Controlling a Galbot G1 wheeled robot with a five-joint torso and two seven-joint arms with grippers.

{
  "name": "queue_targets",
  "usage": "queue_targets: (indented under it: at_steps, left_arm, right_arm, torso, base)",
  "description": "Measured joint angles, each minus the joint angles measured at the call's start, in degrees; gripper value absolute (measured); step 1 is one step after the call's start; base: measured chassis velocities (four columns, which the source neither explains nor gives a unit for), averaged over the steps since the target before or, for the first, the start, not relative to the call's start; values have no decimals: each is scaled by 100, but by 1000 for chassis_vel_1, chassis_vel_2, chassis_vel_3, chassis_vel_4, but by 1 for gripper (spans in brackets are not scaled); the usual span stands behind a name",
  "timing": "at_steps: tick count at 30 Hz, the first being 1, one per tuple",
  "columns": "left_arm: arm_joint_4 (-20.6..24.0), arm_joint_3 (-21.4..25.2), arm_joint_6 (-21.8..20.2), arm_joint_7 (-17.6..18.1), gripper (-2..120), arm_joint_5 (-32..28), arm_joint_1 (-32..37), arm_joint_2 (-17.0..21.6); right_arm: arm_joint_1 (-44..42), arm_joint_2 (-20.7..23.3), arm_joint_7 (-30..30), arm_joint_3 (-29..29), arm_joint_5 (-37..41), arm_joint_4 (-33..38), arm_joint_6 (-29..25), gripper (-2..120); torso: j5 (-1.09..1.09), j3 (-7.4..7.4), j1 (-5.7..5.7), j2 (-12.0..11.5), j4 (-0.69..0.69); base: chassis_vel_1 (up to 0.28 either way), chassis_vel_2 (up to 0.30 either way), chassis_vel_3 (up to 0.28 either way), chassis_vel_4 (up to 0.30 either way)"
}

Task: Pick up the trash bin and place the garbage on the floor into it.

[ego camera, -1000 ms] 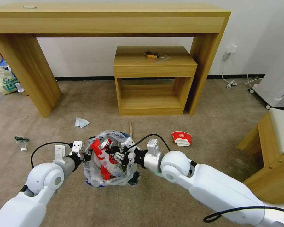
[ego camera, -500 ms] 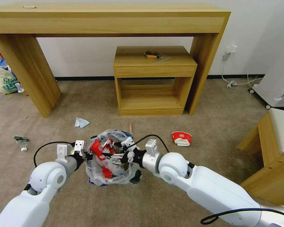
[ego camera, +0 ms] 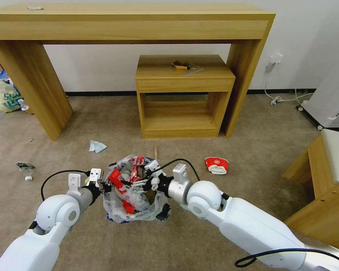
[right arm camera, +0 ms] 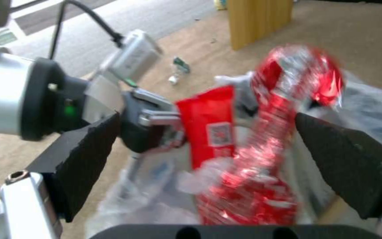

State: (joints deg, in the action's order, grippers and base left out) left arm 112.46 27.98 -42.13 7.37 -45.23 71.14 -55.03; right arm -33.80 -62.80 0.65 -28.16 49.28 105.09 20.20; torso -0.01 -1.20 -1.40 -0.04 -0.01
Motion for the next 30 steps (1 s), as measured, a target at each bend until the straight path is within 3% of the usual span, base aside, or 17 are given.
queue_targets:
  at_steps: [11,23,30]
  left_arm:
    - [16,32,0,-59,0,26,11,-31]
    - [-48,27,0,-108,0,81,-10,-125]
    - [-44,108,0,-105,0,105,74,-200]
  right_arm:
    - [78,-176,195,-18,137,-117,27,100]
    - [-48,195,485,510,502,496,131,100]
    - [-470,460,556,1218,-263,528,-45,100]
  torso:
    - [0,0,0,0,0]
    - [0,0,0,0,-1]
    - [1,0,0,0,-1]
  base:
    - [0,0,0,0]
    - [0,0,0,0]
    - [0,0,0,0]
